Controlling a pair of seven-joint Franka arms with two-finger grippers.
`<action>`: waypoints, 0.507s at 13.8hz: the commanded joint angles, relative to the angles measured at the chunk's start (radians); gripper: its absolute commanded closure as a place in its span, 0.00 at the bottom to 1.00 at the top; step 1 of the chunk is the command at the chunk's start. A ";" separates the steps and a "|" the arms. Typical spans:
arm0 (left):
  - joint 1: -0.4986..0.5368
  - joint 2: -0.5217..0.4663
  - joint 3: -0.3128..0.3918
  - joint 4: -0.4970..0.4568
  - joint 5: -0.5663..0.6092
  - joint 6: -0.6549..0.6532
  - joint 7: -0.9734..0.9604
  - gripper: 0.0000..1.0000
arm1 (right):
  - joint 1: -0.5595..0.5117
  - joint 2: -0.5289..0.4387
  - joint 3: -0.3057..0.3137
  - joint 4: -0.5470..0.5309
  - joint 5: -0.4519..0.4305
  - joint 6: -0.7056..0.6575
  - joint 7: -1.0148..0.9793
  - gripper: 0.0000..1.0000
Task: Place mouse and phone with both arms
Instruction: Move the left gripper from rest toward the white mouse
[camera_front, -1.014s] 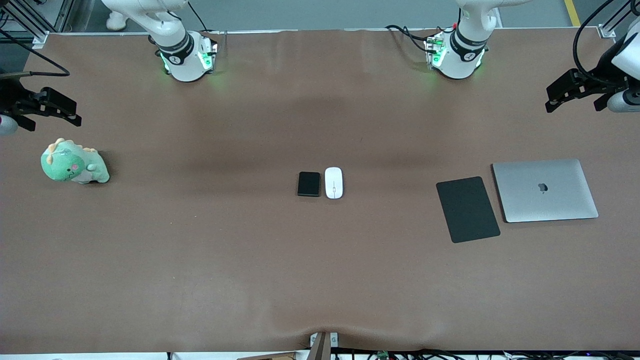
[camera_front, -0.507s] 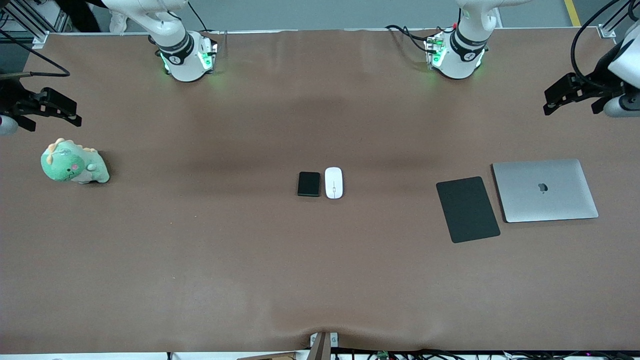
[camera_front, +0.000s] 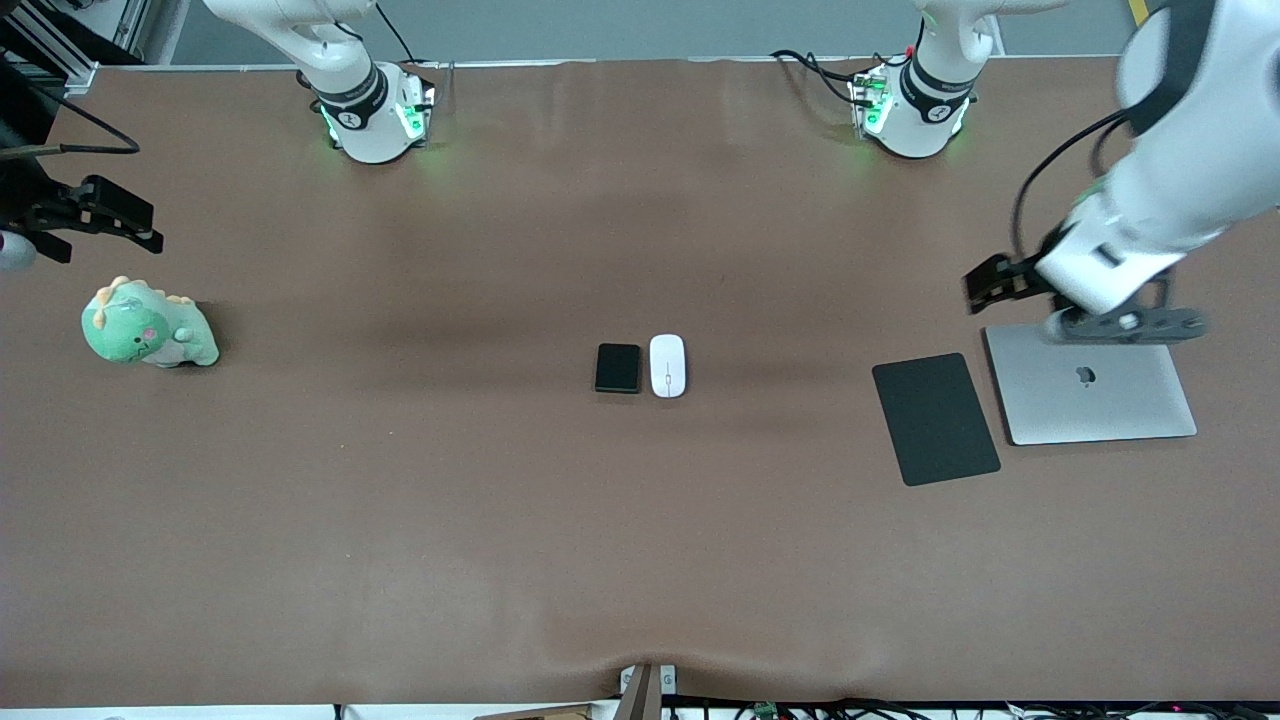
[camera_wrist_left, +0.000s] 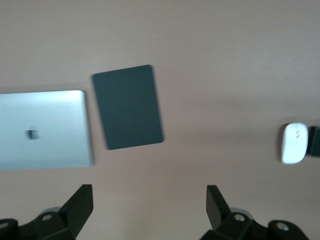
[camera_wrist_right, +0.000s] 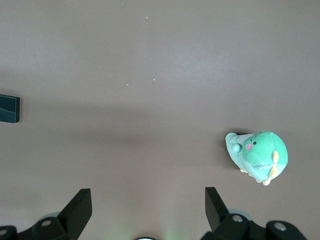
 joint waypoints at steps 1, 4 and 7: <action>-0.080 0.040 -0.026 -0.069 -0.007 0.120 -0.164 0.00 | -0.017 0.005 0.011 0.013 -0.006 -0.012 -0.017 0.00; -0.186 0.149 -0.026 -0.073 -0.002 0.248 -0.281 0.00 | -0.019 0.005 0.011 0.013 -0.006 -0.012 -0.017 0.00; -0.276 0.277 -0.026 -0.059 0.054 0.386 -0.436 0.00 | -0.019 0.005 0.011 0.013 -0.006 -0.012 -0.019 0.00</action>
